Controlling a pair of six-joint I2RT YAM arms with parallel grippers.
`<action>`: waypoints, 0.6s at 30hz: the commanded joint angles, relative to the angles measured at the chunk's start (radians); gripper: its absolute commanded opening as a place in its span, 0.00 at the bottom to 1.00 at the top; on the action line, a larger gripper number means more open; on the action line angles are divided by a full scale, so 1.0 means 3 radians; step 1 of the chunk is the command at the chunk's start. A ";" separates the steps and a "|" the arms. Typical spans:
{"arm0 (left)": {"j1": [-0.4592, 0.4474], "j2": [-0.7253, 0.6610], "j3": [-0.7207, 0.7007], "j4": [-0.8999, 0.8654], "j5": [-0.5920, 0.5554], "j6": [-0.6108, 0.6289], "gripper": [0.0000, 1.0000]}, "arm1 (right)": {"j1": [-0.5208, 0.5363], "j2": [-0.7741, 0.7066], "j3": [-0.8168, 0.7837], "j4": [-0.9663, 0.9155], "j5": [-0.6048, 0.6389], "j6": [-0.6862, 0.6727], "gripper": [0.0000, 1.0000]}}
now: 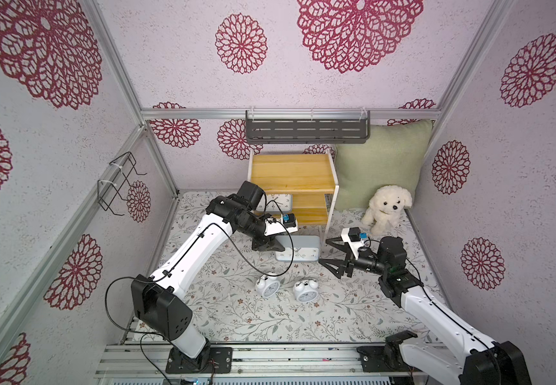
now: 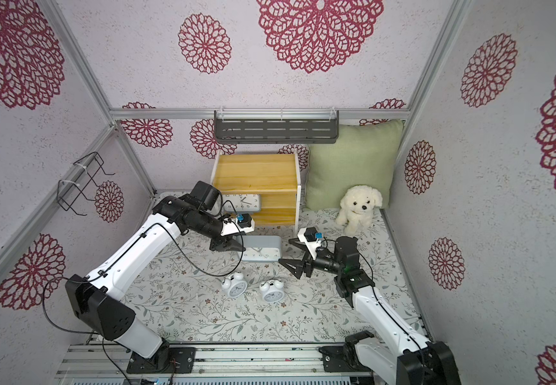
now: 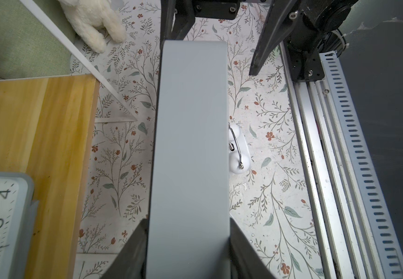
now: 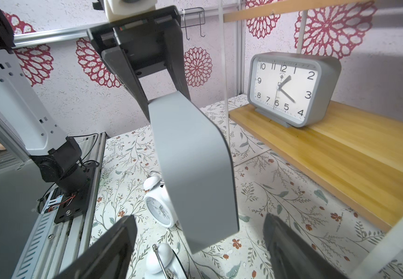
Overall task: Place the alarm clocks on the shelf by style
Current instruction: Pick up the alarm from the center of the board.
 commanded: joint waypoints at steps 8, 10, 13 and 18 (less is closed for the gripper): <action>-0.0133 0.0180 0.0353 -0.0255 0.0305 0.0170 0.27 | 0.0005 0.0052 0.0166 0.0065 -0.0222 -0.0124 0.78; -0.0139 0.0198 0.0374 -0.0278 0.0305 0.0175 0.27 | 0.0005 0.0045 0.0166 0.0055 -0.0229 -0.0130 0.72; -0.0150 0.0216 0.0393 -0.0282 0.0305 0.0170 0.27 | 0.0005 0.0035 0.0166 0.0046 -0.0237 -0.0128 0.64; -0.0165 0.0234 0.0432 -0.0277 0.0326 0.0145 0.28 | 0.0005 0.0054 0.0187 0.0012 -0.0233 -0.0130 0.48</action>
